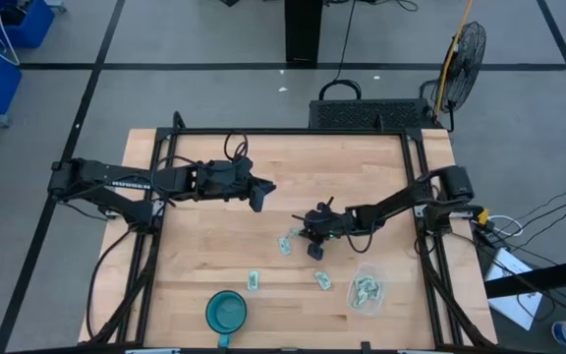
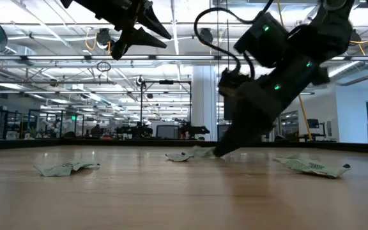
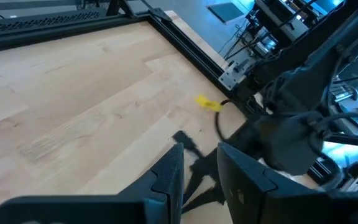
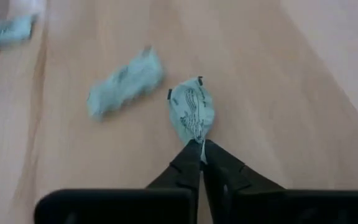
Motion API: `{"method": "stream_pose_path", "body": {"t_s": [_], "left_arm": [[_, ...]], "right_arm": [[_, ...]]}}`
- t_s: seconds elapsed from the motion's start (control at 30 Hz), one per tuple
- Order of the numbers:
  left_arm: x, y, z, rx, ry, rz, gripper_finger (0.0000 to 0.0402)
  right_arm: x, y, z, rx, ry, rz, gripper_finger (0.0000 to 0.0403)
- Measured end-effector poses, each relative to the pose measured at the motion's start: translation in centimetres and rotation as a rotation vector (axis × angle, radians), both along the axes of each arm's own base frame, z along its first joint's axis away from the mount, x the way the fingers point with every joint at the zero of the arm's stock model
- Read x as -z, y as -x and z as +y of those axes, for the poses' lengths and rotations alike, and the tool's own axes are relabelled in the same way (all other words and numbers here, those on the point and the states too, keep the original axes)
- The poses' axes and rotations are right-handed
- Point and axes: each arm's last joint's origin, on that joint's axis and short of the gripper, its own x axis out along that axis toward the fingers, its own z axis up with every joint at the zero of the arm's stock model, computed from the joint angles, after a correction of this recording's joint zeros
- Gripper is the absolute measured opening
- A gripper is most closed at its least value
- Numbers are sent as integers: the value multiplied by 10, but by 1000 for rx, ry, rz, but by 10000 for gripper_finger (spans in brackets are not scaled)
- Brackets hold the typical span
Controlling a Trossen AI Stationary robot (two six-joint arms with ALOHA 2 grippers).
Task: Pick and place Stevia / Truvia into bins
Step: Put the light green stevia packet into the transparent bin, then put the bottom right light green stevia packet into the transparent bin
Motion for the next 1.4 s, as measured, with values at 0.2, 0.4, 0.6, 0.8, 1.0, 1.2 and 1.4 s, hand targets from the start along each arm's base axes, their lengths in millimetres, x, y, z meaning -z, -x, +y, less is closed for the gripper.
{"method": "stream_pose_path", "body": {"t_s": [0.2,0.4,0.6,0.8,1.0,1.2,1.4], "left_arm": [[1,0,0,1,0,9,102],[3,1,0,2,1,29,102],[3,1,0,2,1,30,102],[3,1,3,4,-18,35,102],[3,2,11,-24,-23,37,102],[3,3,18,-27,-13,36,102],[3,3,18,21,18,32,102]], "right_arm": [[-59,30,10,-99,-37,23,12],[-108,87,40,-231,-106,86,5],[-117,128,75,-325,-198,204,15],[-96,138,100,-344,-194,357,48],[-88,124,112,-371,-211,299,90],[-87,120,105,-406,-117,279,121],[-100,108,77,-319,25,153,125]]}}
